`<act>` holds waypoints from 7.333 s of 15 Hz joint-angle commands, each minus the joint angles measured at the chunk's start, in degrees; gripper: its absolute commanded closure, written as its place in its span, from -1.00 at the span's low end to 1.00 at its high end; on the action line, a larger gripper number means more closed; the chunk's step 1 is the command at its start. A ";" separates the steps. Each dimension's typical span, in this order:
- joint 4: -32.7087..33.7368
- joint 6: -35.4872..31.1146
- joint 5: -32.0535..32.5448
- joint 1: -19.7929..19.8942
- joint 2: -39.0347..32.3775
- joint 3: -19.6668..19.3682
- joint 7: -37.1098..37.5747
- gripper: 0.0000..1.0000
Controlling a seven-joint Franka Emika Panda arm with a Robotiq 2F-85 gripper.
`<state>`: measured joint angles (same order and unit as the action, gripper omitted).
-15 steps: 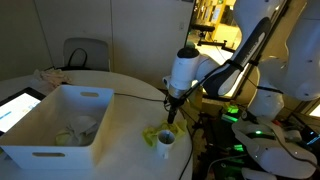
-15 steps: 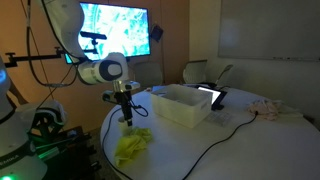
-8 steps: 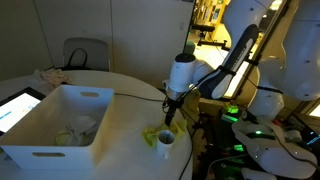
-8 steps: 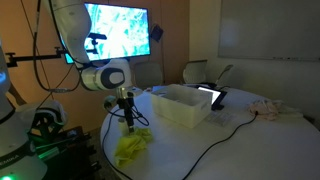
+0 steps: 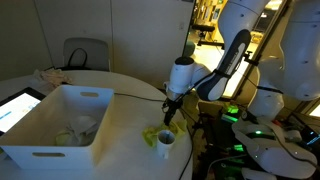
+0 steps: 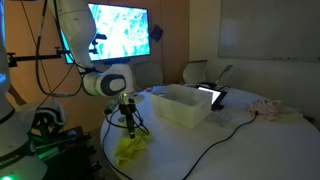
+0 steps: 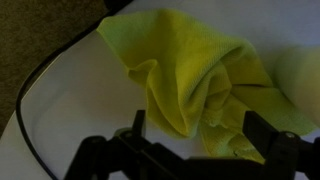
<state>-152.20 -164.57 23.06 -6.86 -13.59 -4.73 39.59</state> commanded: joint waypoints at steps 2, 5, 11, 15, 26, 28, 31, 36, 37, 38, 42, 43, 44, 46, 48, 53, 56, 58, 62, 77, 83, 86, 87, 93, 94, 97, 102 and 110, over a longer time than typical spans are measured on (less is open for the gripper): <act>-0.54 -3.48 -0.66 0.32 -2.32 0.77 -0.10 -1.00; -0.19 -3.72 -0.79 0.51 -3.79 0.84 0.02 -0.75; 0.75 -4.06 -0.57 0.35 -6.00 0.65 0.24 0.00; 1.13 -4.48 -0.66 0.44 -6.54 0.85 0.07 0.20; 3.30 -3.06 0.38 -1.38 -4.63 0.07 0.91 0.97; 3.96 -2.92 0.69 -2.07 -3.46 -0.55 1.68 0.97; 4.74 -1.90 -0.46 -1.80 -0.23 0.16 2.02 0.97; 7.38 2.99 1.88 -4.65 6.36 -0.91 7.03 0.97; 8.06 4.45 2.07 -5.08 7.56 -0.59 7.85 0.97; 8.78 5.85 2.44 -5.63 8.74 -0.36 8.90 0.97; 11.62 10.39 4.92 -7.69 11.63 0.55 13.32 0.97; 12.07 11.57 5.26 -5.74 12.57 3.20 13.85 0.97; 12.51 12.64 5.43 -5.59 13.29 4.08 14.35 0.97; 13.53 14.71 4.20 -5.06 14.44 6.14 14.02 0.97; 15.06 17.10 4.82 -4.61 15.46 7.85 15.20 0.97; 20.96 22.64 5.43 -3.89 15.52 11.25 17.39 0.97; 24.95 25.37 5.57 -3.77 14.17 12.37 18.56 0.97; 28.02 26.81 5.89 -3.84 12.66 12.82 19.77 0.97; 34.62 28.60 7.02 -4.55 8.31 12.93 22.77 0.97; 64.80 30.72 14.60 -11.76 -10.98 4.48 50.53 0.97; 71.18 30.36 17.61 -13.59 -14.83 0.42 64.10 0.97; 73.29 30.87 18.26 -13.53 -16.58 -0.04 66.59 0.97; 73.76 31.11 18.29 -13.59 -17.04 -0.17 67.06 0.97; 75.61 34.77 16.35 -12.93 -19.35 0.90 62.88 0.35; 75.66 36.20 15.87 -12.65 -19.54 1.36 60.71 0.24; 74.45 39.37 14.62 -11.97 -18.81 2.41 55.69 -0.21; 67.83 43.25 11.74 -10.47 -14.11 2.97 46.83 -0.96; 42.92 41.35 3.52 -2.60 -1.21 2.26 31.68 -0.98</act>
<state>-98.19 -121.26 28.72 -12.16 -21.73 -2.62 76.26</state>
